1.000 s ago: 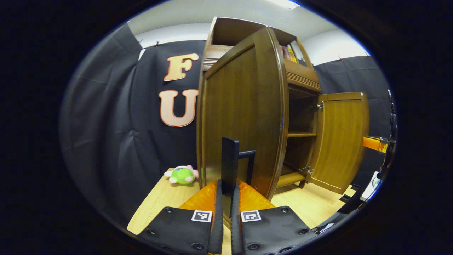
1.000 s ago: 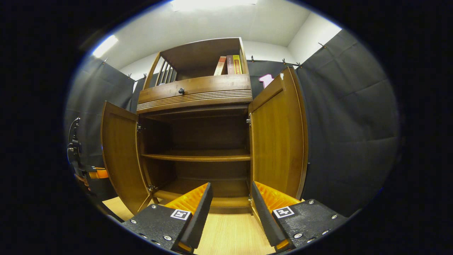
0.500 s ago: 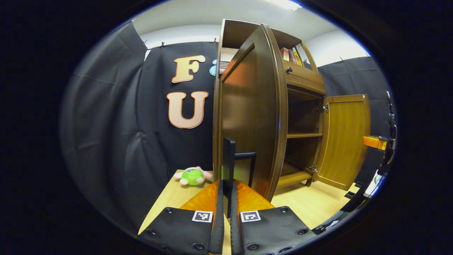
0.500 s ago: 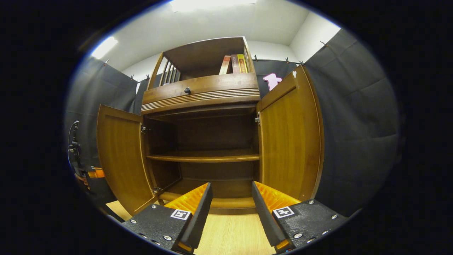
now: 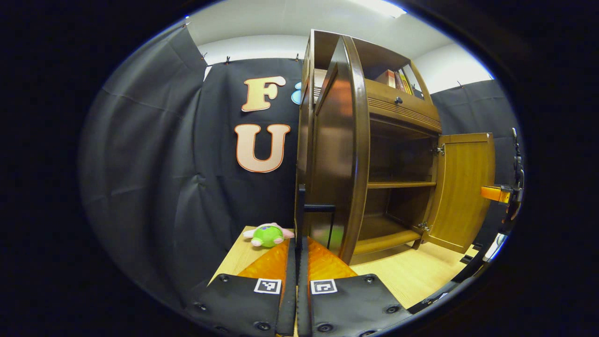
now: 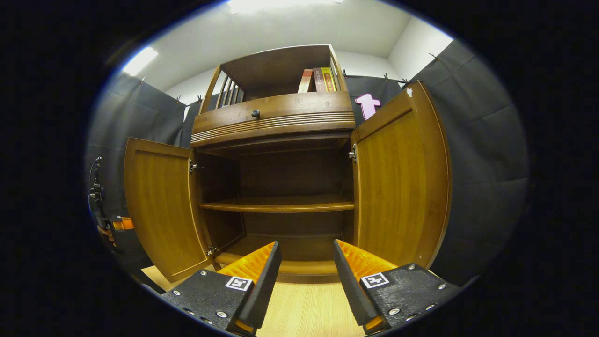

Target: Open the right door of the double-door shoe cabinet with the right hand, and open the left door with the left hand.

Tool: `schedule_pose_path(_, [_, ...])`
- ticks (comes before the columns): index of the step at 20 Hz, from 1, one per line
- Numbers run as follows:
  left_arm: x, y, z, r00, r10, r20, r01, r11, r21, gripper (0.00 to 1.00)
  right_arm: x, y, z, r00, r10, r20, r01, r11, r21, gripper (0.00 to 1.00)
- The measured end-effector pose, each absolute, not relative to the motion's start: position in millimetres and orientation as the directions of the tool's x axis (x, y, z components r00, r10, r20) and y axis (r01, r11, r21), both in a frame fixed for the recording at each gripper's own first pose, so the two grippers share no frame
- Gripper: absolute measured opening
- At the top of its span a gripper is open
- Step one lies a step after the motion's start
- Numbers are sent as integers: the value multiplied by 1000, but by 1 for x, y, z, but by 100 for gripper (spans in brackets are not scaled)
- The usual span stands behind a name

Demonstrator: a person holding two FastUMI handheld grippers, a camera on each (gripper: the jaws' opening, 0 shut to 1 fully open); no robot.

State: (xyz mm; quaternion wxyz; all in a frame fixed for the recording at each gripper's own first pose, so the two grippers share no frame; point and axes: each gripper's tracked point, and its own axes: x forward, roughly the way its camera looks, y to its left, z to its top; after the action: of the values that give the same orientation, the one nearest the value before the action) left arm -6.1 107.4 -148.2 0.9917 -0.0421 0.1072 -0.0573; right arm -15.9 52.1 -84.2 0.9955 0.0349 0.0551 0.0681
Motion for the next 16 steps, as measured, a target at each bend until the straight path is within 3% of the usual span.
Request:
schedule_pose_path(8, [-26,104,-135,970,-144,-197,120,984,-129,8,-7,48,-88,984,143,-110,-133,987,94,70])
schedule_pose_path(14, [-46,85,-103,978,-85,-192,66,993,-102,8,-1,34,-86,985,122,-120,-111,990,91,70])
schedule_pose_path(16, [-46,65,-93,975,-103,-195,89,993,-83,20,0,26,-82,987,112,-117,-102,991,88,70])
